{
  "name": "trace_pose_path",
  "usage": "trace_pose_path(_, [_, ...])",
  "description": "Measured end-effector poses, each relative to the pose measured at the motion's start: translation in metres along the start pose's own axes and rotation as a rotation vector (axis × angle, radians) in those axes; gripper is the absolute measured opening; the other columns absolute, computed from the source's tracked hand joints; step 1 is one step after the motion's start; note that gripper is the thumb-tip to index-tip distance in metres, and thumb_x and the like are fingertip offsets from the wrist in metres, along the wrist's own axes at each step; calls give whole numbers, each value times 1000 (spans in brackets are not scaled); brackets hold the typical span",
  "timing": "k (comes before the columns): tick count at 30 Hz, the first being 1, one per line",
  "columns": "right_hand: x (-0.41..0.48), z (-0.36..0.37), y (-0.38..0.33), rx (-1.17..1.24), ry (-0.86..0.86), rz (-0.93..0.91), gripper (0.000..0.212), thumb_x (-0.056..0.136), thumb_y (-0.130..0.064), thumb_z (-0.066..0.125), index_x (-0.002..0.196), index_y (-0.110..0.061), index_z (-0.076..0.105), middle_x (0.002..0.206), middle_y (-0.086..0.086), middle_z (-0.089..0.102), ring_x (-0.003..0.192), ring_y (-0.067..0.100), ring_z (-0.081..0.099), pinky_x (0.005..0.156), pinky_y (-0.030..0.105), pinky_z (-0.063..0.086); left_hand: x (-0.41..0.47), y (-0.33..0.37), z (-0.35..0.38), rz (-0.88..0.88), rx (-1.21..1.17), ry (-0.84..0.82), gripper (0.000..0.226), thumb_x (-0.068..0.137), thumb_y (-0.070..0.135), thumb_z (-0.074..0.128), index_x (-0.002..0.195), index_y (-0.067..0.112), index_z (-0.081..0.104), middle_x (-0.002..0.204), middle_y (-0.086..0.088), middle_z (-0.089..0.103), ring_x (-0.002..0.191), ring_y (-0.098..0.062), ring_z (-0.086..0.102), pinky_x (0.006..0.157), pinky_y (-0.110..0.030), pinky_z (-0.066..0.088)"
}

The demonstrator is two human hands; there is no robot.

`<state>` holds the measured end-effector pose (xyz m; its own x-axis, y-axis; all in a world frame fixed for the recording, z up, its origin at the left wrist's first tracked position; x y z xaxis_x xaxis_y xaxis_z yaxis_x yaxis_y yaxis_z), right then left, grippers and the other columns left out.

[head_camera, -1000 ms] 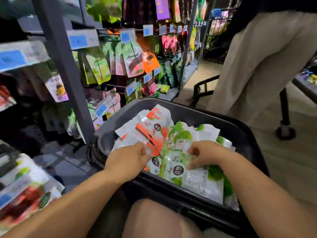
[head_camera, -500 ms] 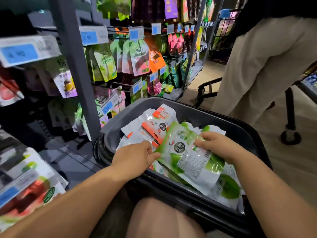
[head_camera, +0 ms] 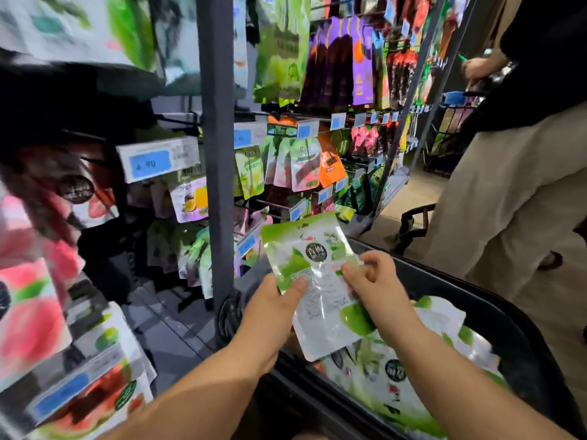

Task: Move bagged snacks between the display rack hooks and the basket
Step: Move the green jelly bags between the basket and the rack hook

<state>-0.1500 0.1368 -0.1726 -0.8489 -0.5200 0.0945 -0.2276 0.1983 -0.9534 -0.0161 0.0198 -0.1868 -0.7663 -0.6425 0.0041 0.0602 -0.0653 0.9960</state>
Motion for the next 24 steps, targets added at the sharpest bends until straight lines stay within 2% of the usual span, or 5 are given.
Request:
trace_pose_path(6, [-18, 46, -6, -389, 60, -439, 37, 71, -67, 56, 102, -50, 49, 125, -11, 43, 119, 4, 39, 96, 25, 34, 9, 12, -29, 45, -9, 164, 18, 94, 36, 62, 112, 33, 62, 107, 14, 70, 102, -7, 65, 93, -36, 52])
trace_pose_path(14, [-22, 52, 5, -387, 46, -436, 37, 78, -64, 48, 115, -56, 49, 121, -18, 53, 117, 3, 47, 99, 29, 39, 12, 1, -23, -25, -58, 163, 17, 95, 45, 57, 96, 29, 63, 92, 3, 67, 87, -16, 63, 80, -37, 48])
trace_pose_path(18, [-22, 50, 2, -384, 25, -427, 36, 86, -57, 48, 121, -52, 50, 121, -34, 50, 120, -2, 47, 102, 25, 37, 11, 4, -17, -19, -113, 88, 21, 98, 42, 52, 101, 27, 66, 92, 8, 73, 94, -17, 68, 95, -51, 52])
trace_pose_path(22, [-25, 50, -1, -165, -130, -323, 35, 96, -39, 59, 123, -59, 49, 119, -40, 55, 116, -17, 49, 91, 2, 36, 5, 6, -11, -37, -105, -28, 27, 105, 26, 42, 107, 30, 69, 107, 1, 74, 98, -11, 69, 94, -41, 55])
trace_pose_path(24, [-25, 48, -1, -11, -195, -262, 34, 94, -42, 60, 110, -70, 51, 111, -26, 67, 108, -6, 61, 87, 10, 45, 1, 8, -11, 1, -30, -97, 36, 105, 26, 42, 101, 48, 70, 112, 11, 72, 105, -3, 67, 96, -29, 51])
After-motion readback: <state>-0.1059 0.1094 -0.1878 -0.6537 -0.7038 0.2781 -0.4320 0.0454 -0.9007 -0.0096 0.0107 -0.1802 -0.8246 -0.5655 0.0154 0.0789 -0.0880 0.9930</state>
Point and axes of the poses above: each hand's wrist, its own x-axis towards the middle knuckle, its own z-axis out of the palm, y = z × x, the point moved 1 cm from there along x, towards the middle knuckle
